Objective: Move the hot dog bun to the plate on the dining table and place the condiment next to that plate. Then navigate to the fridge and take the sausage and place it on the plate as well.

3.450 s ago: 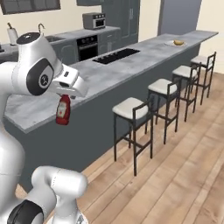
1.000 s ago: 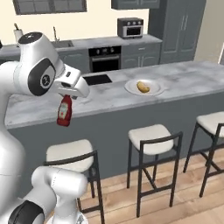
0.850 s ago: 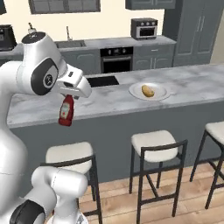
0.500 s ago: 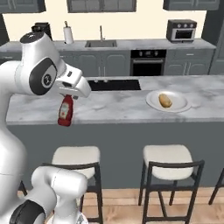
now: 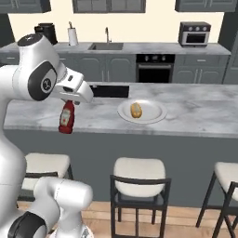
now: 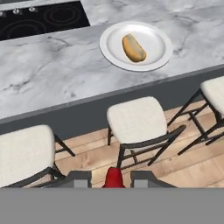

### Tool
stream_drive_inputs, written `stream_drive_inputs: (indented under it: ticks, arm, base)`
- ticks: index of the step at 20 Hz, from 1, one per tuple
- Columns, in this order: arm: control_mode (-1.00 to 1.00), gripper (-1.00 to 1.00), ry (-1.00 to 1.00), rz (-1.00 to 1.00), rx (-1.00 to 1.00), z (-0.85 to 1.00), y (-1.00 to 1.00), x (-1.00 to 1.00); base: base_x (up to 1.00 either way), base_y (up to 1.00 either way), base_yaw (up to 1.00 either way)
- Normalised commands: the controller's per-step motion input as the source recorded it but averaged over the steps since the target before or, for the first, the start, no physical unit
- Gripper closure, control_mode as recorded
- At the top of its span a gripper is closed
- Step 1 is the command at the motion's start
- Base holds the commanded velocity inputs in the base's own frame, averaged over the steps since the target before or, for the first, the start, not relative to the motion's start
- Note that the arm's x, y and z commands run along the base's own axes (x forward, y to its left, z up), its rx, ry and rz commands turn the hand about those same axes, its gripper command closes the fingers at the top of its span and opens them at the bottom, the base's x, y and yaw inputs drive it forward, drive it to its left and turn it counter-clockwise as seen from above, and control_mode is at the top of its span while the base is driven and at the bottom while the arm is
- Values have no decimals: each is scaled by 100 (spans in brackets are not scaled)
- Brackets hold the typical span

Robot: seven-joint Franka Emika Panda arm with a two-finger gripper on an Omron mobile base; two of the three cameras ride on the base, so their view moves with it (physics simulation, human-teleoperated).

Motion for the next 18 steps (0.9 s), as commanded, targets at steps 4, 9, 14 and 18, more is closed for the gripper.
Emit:
stream_drive_inputs:
  ticks: [4,9,14,18]
  arm:
    - [100,100,0,0,0,0,0,0]
    - [100,100,0,0,0,0,0,0]
    - [-100,100,1,11,17,0,-24,32]
    - [-100,100,-11,12,18,0,0,55]
  base:
    - [64,-99,17]
    - [91,-89,18]
    - [32,-35,7]
    - [0,0,0]
